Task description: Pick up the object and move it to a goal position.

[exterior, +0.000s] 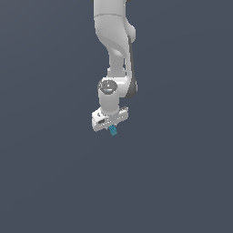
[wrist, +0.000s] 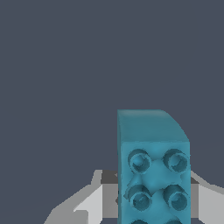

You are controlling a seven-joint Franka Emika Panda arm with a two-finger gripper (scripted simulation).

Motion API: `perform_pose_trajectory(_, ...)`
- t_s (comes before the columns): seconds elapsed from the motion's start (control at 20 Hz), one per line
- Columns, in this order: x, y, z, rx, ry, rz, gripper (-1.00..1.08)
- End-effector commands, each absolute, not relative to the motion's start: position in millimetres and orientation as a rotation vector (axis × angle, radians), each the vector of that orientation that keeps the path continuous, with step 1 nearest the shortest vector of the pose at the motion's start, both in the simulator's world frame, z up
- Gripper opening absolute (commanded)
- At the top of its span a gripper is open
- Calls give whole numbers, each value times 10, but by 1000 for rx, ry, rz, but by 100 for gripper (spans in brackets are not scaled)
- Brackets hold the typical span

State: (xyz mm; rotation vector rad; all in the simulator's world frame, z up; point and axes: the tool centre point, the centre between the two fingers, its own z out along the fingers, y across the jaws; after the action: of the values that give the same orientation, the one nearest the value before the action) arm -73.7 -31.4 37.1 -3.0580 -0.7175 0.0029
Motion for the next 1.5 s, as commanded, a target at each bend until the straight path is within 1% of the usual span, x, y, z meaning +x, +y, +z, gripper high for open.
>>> perform_pose_trajectory(0.0, -689, -258, 486, -3058, -718, 0, -100)
perform_pose_trajectory(0.35, -505, -19, 967, -3058, -718, 0, -100)
perform_pose_trajectory(1.1, 62, 664, 2342, -3058, -718, 0, -100)
perform_pose_trajectory(1.45, 264, 881, 2776, -3058, -718, 0, -100)
